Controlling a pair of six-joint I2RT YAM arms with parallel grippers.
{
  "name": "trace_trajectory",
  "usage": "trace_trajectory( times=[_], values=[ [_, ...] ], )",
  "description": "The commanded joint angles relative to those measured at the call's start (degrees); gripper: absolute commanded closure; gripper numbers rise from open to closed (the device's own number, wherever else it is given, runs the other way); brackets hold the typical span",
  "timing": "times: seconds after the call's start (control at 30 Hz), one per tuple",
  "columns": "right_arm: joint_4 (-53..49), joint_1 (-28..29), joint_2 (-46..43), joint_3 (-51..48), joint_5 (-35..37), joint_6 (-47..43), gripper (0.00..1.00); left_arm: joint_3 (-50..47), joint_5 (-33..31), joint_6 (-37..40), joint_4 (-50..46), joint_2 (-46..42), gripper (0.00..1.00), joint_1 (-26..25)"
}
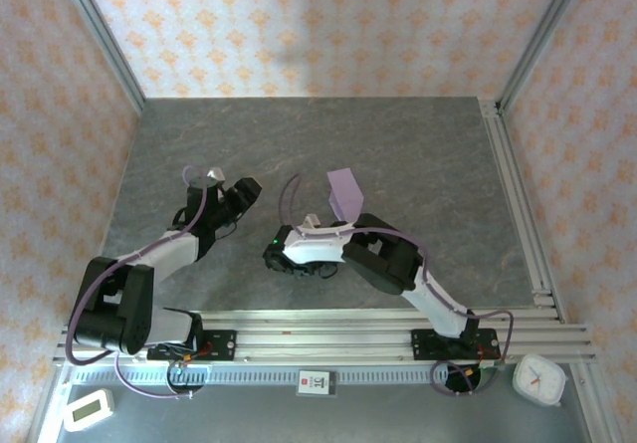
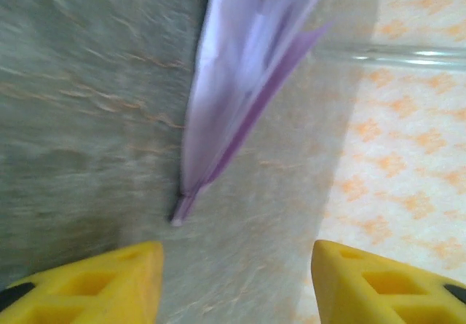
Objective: Fold a paper plane with a square sheet of paper (pick it up from the middle)
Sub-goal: Turn over the paper at the center of the table, then fold the wing for the fifth time at the center of the table.
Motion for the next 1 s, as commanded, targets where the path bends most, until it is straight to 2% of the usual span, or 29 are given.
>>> trace_trajectory(
  times=[0.0, 0.1, 0.23, 0.3, 0.4, 0.57, 0.67, 0.77, 0.97],
  values=[
    [7.5, -0.3, -8.2, 2.8, -9.6, -2.2, 0.43, 1.4, 0.7, 2.6, -2.1, -1.9, 0.31, 0.7],
    [13.2, -5.1, -17.0, 1.4, -15.3, -5.1, 0.43, 2.1, 1.4, 3.5, -3.2, -2.5, 0.3, 0.7],
    [23.3, -16.2, -27.6, -5.4, -24.9, -7.8, 0.45, 3.1, 2.0, 3.5, -4.0, -3.5, 0.3, -2.1],
    [29.0, -22.2, -31.5, -10.0, -28.9, -8.5, 0.45, 4.3, 0.7, 3.1, -4.7, -3.4, 0.3, -5.9],
    [38.1, -32.5, -36.2, -17.2, -40.1, -8.1, 0.47, 6.6, -1.7, 0.7, -3.2, -1.3, 0.29, -13.9],
    [53.8, -47.3, -42.6, -31.3, -59.1, -3.1, 0.51, 13.5, -3.4, -3.8, 3.3, 8.6, 0.29, -26.1],
    [61.2, -52.8, -46.0, -39.4, -66.0, 1.0, 0.53, 19.5, -3.6, -4.6, 5.4, 15.2, 0.29, -31.5],
    [66.5, -56.1, -50.0, -46.6, -69.0, 4.0, 0.54, 24.9, -3.2, -5.2, 6.3, 21.4, 0.29, -34.6],
    [69.7, -57.6, -56.5, -54.4, -70.2, 6.0, 0.54, 31.1, -3.9, -5.5, 6.6, 30.2, 0.29, -35.7]
  ],
)
